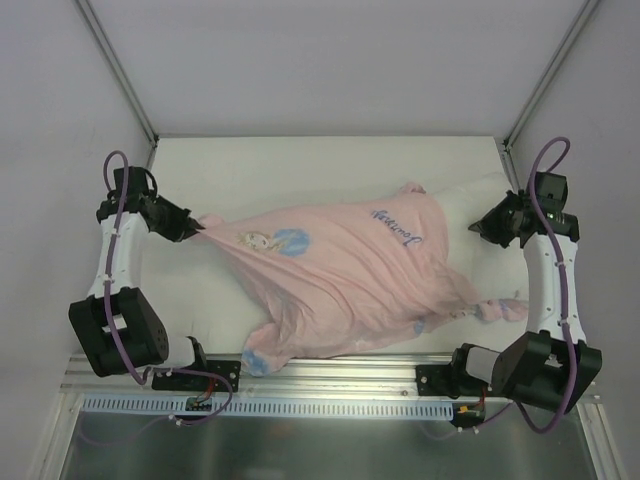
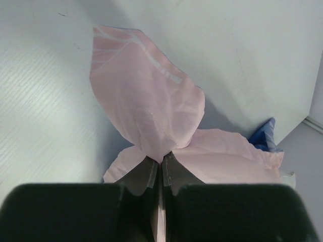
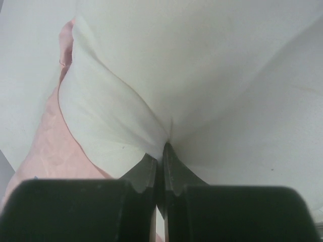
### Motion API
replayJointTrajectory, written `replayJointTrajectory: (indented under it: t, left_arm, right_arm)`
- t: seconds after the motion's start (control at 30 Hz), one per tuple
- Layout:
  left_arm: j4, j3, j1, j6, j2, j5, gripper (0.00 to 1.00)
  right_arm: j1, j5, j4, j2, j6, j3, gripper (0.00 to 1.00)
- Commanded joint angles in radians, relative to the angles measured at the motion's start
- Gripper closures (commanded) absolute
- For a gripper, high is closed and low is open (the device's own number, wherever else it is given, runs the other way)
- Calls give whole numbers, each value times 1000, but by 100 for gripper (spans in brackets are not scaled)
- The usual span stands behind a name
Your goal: Remove the pillowcase from the pillow
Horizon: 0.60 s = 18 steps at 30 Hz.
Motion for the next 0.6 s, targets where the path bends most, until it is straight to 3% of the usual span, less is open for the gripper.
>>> replayJointTrajectory:
  t: [0.0,0.17,0.3,0.57]
  left_arm:
    - [8,9,60,61,-30,-66,100]
    - [5,41,136,66,-54,-42,100]
    - [-8,98,260,76,-60,6,100]
    - [-14,236,281,64,12,29,100]
  right_arm:
    - [-39,123,33,-37,17,6,99]
    - [-126,99,24,-71,9,-16,99]
    - [-228,53,5,-105,17,-2,99]
    - [-246,5,-19,-111,42,80,99]
